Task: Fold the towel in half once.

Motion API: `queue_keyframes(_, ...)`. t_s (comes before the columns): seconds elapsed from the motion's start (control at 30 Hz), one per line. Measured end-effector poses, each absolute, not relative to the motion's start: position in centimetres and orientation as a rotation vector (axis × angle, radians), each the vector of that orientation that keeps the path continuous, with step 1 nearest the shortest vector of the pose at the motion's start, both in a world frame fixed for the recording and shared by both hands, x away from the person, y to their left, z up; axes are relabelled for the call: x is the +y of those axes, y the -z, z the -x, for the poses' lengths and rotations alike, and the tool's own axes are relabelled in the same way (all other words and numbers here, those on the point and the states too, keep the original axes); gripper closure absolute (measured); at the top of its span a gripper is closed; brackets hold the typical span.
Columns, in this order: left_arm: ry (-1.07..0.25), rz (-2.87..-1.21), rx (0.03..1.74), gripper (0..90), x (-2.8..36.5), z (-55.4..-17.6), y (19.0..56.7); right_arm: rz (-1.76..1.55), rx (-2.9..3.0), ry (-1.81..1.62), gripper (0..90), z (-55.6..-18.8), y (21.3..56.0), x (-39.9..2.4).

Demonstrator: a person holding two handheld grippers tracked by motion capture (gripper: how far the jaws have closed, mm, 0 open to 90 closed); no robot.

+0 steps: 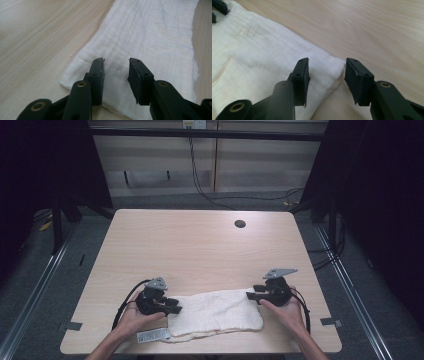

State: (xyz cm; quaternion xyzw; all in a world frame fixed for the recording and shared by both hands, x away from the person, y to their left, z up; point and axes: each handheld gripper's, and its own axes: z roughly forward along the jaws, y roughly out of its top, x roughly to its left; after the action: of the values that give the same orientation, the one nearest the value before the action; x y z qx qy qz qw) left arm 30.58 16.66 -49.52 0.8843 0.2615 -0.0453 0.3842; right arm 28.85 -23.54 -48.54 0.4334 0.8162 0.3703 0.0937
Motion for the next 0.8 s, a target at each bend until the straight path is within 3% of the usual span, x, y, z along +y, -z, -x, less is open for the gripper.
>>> queue_keyframes(0.07, 0.114, -2.241, 0.667, 63.9, 16.6, -30.5, 49.6, -1.290, 2.425, -1.079, 56.3, -29.7, 48.9, -23.2)
queue_keyframes(0.23, 0.084, -2.242, 0.650, 62.2, 16.1, -30.4, 49.7, -1.292, 2.440, -1.027, 76.9, -30.5, 49.7, -23.0)
queue_keyframes(0.37, 0.078, -2.240, 0.661, 57.2, 15.5, -30.7, 49.5, -1.297, 2.428, -1.013, 85.0, -30.6, 49.7, -23.8)
queue_keyframes(0.8, 0.089, -2.238, 0.632, 57.8, 12.3, -31.6, 49.8, -1.385, 2.324, -0.956, 86.2, -31.5, 49.5, -27.2)
